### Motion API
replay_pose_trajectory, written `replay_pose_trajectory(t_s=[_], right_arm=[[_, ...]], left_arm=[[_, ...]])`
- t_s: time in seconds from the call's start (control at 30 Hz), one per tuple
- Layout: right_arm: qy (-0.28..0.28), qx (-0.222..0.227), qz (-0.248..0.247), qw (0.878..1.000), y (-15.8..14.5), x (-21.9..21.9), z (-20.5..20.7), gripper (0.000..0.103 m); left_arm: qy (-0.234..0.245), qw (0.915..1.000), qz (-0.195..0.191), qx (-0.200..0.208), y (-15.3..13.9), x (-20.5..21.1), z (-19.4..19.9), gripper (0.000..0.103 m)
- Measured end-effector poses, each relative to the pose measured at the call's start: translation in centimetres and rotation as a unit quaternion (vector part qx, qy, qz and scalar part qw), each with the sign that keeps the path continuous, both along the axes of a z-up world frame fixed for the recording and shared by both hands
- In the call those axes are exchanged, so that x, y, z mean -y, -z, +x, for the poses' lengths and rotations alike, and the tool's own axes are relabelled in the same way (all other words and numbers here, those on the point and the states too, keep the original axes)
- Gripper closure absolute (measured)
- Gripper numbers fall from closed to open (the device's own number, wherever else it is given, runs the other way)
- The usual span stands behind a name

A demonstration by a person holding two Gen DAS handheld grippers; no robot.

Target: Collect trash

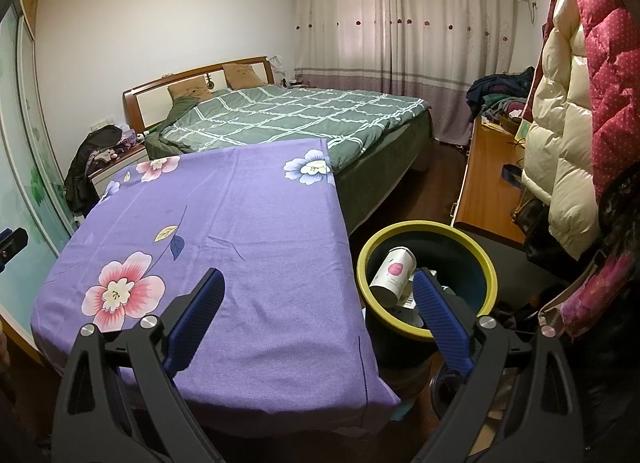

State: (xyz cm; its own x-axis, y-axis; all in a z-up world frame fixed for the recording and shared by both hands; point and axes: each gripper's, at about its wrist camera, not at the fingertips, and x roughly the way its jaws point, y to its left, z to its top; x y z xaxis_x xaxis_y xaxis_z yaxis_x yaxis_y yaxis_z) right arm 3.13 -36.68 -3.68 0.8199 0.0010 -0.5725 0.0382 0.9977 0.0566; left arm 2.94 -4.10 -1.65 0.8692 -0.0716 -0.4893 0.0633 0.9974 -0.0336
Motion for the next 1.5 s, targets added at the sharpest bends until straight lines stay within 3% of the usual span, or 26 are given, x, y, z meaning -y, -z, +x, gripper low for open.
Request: replay_pose_trajectory(t_s=[1.33,1.5], right_arm=[[0.0,-0.003,0.003,1.0,0.4,-0.1,0.0,0.013],[-0.007,-0.006,0.01,1.0,1.1,-0.6,0.8,0.012]], left_arm=[[0.011,0.9999,-0.004,-0.008,1.0,0.3,0.7,0.005],[0.01,0.9994,-0.017,-0.028,1.8,-0.3,2.3,0.005]])
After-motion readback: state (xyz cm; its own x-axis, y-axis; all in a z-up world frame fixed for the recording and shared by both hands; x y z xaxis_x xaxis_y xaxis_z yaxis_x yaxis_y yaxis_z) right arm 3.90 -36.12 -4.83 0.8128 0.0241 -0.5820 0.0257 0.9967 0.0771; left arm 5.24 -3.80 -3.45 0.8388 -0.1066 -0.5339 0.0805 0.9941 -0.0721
